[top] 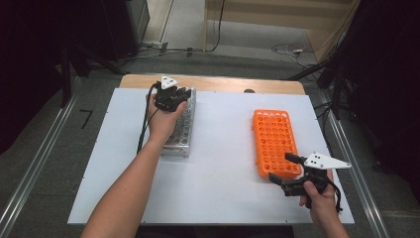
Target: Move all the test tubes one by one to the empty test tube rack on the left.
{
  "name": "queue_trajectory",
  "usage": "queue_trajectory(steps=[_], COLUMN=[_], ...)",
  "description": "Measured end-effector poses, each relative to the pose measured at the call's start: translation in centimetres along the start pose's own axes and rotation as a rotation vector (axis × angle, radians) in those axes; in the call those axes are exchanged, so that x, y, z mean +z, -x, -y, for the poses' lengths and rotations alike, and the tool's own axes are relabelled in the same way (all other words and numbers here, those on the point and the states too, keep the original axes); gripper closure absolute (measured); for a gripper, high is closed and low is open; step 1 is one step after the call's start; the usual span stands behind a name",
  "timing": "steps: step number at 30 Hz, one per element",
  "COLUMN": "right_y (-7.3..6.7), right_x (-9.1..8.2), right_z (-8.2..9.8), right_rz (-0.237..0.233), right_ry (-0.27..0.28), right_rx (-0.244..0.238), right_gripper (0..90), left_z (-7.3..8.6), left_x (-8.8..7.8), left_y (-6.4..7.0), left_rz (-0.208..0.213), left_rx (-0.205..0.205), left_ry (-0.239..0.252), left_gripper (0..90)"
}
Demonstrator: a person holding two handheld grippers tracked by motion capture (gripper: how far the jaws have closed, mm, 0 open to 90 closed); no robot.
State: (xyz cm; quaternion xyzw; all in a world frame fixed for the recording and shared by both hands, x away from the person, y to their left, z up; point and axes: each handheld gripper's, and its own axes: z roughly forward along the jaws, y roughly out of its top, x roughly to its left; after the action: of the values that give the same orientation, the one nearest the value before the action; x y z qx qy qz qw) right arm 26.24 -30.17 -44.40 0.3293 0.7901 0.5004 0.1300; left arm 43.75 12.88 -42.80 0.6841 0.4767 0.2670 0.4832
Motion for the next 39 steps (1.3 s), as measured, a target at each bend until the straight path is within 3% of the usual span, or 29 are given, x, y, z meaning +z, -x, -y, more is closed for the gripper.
queue_trajectory(steps=[8,16,21,23,29,34,39], right_y=[-0.1,-0.1,0.0,0.0,0.0,-0.2,-0.2], right_x=[0.1,0.1,0.0,0.0,0.2,0.3,0.7], right_z=[0.0,0.0,0.0,0.0,0.0,-0.1,-0.1], right_rz=[-0.002,-0.001,0.0,0.0,0.011,0.019,0.019], right_ry=[0.0,0.002,0.005,0.004,-0.005,-0.008,-0.012], right_rx=[-0.001,-0.001,-0.002,-0.003,-0.004,-0.006,-0.011], right_gripper=[1.0,1.0,1.0,1.1,1.3,1.4,1.4], left_z=[-0.2,-0.1,-0.4,-0.3,0.3,0.7,1.6], left_x=[0.4,0.4,-0.7,-1.3,-3.4,-5.4,-7.5], left_y=[1.4,1.6,1.5,1.5,1.8,1.7,2.2], left_rz=[-0.013,0.006,0.024,0.046,0.099,0.124,0.142], left_rx=[0.116,0.09,0.038,0.018,0.026,-0.016,-0.014], left_ry=[-0.031,-0.051,-0.015,-0.009,0.001,0.02,0.027], left_gripper=[73.5,70.4,54.1,43.1,21.2,8.1,0.0])
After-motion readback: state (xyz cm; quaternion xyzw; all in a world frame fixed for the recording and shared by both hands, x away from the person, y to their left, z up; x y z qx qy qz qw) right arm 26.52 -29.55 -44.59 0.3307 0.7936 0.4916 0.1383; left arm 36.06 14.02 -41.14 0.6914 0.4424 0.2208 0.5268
